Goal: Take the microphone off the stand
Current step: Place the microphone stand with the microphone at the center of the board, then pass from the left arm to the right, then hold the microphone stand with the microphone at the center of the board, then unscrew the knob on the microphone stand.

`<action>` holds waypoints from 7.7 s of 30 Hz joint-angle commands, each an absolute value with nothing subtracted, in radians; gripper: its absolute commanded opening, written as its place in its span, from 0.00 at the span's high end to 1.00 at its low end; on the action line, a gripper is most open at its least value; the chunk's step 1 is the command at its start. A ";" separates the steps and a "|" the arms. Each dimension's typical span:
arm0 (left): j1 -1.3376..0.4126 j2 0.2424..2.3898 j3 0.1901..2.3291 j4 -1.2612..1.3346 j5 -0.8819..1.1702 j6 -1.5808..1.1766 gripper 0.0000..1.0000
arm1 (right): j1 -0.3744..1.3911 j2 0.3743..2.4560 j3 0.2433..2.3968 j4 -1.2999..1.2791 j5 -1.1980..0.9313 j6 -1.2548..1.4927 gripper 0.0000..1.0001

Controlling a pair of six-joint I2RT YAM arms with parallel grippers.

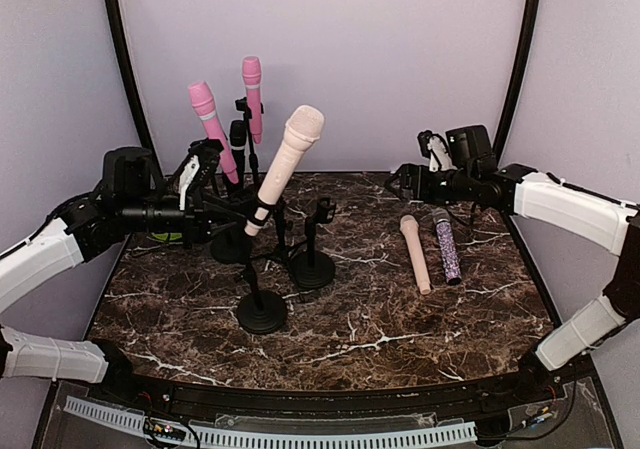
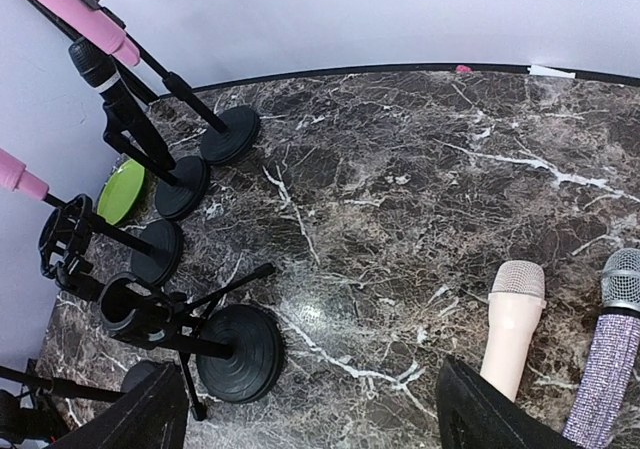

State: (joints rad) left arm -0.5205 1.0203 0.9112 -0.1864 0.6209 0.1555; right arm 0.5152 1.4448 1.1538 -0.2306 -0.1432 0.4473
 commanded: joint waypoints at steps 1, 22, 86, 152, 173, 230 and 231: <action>-0.581 1.035 0.950 -0.020 0.613 0.062 1.00 | 0.525 1.399 1.124 -0.166 -0.152 0.467 0.13; -0.863 1.279 1.042 0.271 0.347 0.027 1.00 | 0.529 1.329 1.016 -0.088 -0.141 0.511 0.13; -0.868 1.371 0.973 0.319 0.346 0.057 0.87 | 0.771 1.188 0.865 0.689 -0.359 0.470 0.64; -0.916 1.420 0.748 0.351 0.288 0.007 0.71 | 0.778 1.189 0.862 0.653 -0.360 0.442 0.82; -0.915 1.419 0.659 0.437 0.362 -0.254 1.00 | 0.778 1.188 0.873 0.632 -0.383 0.431 0.82; -0.848 1.205 0.634 0.252 0.294 -0.442 0.45 | 0.779 1.184 0.865 0.609 -0.360 0.423 0.77; -0.847 1.194 0.636 0.242 0.278 -0.417 0.43 | 0.779 1.184 0.865 0.610 -0.359 0.423 0.77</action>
State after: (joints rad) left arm -0.8490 1.2770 0.5976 0.3920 0.3950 -0.6693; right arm 0.7818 1.1893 0.8474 0.6266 -0.3820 0.4332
